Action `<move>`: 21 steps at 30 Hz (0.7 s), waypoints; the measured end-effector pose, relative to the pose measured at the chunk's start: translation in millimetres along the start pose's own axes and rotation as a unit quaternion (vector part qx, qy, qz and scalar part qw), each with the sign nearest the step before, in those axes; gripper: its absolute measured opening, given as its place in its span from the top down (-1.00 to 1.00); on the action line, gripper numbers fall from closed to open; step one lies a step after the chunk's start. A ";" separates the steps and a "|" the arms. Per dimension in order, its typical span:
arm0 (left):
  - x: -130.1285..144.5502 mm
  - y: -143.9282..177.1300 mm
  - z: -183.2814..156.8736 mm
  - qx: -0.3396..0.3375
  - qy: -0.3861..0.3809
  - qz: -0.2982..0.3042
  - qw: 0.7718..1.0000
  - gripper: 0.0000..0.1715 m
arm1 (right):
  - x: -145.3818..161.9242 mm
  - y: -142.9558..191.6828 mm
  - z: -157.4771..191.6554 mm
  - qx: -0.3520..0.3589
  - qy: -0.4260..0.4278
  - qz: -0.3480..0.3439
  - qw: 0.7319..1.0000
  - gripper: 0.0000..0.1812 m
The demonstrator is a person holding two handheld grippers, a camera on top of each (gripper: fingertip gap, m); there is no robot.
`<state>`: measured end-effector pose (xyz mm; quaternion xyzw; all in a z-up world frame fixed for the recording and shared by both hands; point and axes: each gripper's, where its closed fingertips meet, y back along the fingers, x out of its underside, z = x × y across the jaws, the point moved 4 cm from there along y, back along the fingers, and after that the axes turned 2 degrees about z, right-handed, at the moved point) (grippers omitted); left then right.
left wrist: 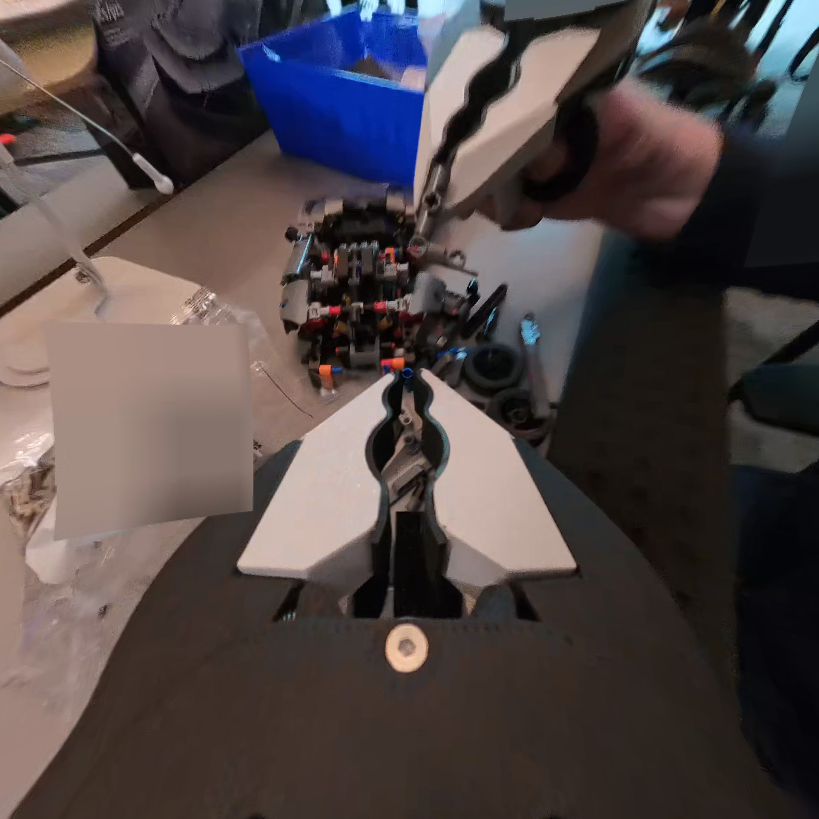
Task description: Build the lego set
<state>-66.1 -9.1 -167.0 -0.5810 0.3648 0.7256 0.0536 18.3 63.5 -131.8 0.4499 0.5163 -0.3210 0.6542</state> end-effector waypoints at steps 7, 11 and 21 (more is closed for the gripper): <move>20.2 -20.2 -0.3 0.004 0.005 0.068 0.998 0.73 | 2.2 -3.2 0.9 -0.002 0.009 0.003 1.000 1.00; 3.5 -12.1 -1.7 0.016 0.014 0.012 1.000 0.69 | -0.2 -2.5 -0.1 0.009 0.017 -0.008 1.000 1.00; -36.4 -12.0 -11.4 0.047 0.061 -0.112 0.991 0.86 | -10.7 -6.4 9.3 0.086 0.131 -0.024 0.987 1.00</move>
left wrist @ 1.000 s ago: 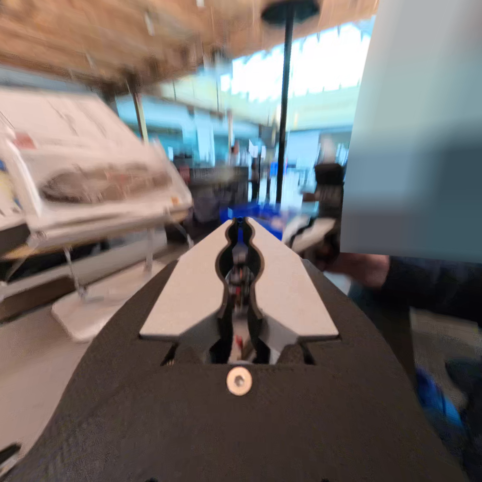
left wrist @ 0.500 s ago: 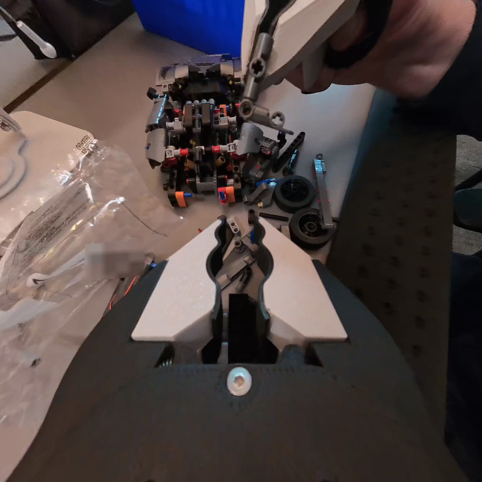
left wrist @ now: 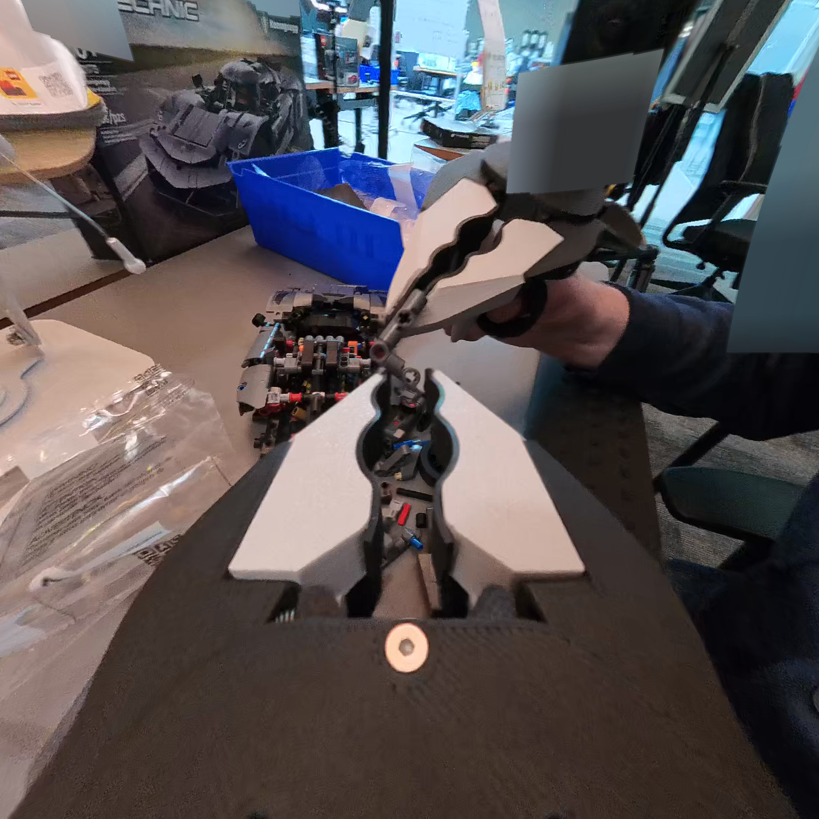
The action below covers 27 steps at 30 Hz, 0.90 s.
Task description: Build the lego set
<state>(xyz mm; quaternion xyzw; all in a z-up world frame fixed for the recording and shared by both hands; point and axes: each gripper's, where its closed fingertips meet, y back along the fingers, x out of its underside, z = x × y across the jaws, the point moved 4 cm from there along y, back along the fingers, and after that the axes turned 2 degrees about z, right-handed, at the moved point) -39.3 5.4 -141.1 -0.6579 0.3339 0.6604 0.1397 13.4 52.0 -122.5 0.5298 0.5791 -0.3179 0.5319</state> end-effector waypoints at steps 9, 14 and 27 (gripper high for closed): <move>2.4 -6.0 -1.7 0.007 0.006 0.024 1.000 0.96 | -0.5 -2.4 6.7 0.034 0.102 0.025 0.994 0.96; 5.0 -5.7 -3.4 0.033 0.022 0.032 0.999 0.97 | 0.2 -2.7 10.2 0.056 0.151 0.057 0.985 1.00; 9.2 -5.7 -0.2 0.033 0.029 0.040 0.998 0.98 | 0.8 -10.4 8.8 0.118 0.143 0.093 0.978 1.00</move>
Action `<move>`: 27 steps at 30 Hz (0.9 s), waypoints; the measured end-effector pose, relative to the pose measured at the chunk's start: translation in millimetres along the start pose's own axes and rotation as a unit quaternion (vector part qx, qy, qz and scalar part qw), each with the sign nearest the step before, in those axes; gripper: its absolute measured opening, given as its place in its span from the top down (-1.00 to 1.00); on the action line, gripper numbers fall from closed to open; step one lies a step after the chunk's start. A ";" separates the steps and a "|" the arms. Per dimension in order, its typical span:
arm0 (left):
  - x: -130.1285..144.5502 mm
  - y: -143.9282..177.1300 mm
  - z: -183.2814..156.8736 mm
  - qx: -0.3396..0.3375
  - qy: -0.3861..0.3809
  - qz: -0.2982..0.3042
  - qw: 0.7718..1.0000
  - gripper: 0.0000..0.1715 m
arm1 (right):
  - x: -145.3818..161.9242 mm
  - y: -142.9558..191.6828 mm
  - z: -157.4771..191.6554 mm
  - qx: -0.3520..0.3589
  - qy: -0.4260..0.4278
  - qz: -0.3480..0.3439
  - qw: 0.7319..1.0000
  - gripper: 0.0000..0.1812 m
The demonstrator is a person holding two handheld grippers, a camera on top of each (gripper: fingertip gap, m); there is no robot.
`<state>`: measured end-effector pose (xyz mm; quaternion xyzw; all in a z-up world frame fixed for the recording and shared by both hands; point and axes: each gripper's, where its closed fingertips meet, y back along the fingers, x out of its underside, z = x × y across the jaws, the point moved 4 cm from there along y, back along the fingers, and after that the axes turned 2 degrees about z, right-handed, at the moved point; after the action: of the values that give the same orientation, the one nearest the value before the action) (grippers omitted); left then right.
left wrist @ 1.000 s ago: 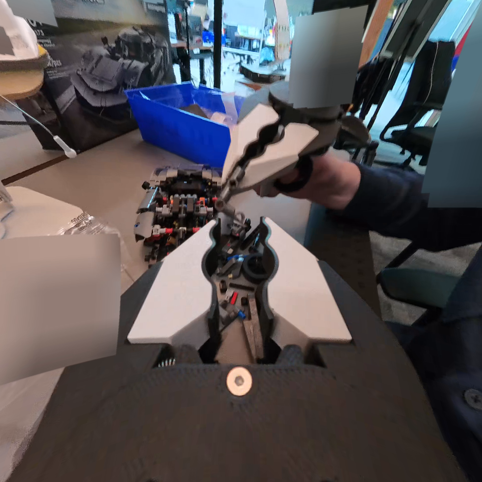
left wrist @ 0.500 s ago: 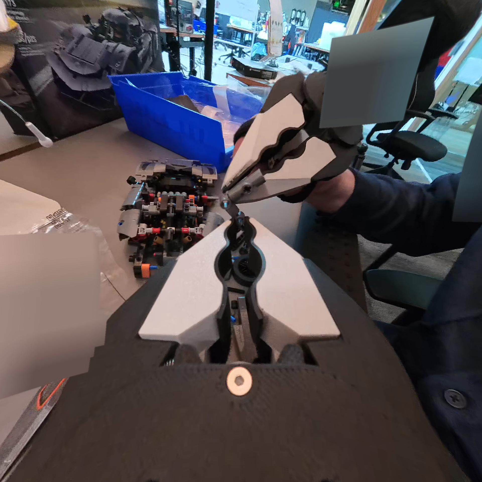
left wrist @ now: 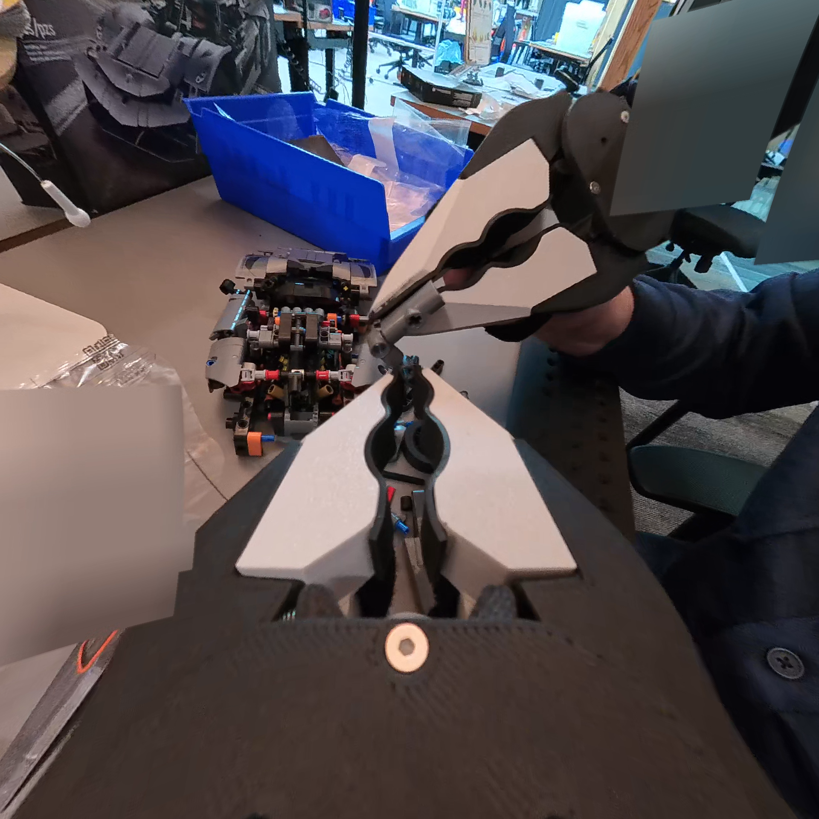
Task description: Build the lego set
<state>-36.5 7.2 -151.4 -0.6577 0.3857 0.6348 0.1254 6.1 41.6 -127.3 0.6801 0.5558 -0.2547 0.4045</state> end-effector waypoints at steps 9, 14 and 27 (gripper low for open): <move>-1.5 -2.3 0.7 -0.062 -0.056 0.013 0.996 1.00 | 7.3 -4.0 -12.8 0.001 -0.111 -0.002 0.994 1.00; 20.4 -28.1 -7.8 -0.095 -0.115 0.103 0.984 1.00 | 5.9 1.1 -22.4 0.004 -0.112 -0.013 0.994 1.00; -22.7 -5.5 8.2 -0.050 0.011 -0.057 0.997 0.92 | 0.7 5.2 -17.0 0.007 -0.067 -0.029 0.997 1.00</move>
<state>-36.5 24.1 -133.3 -0.6907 0.3173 0.6379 0.1242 9.5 55.9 -117.2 0.6479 0.5454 -0.3148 0.4286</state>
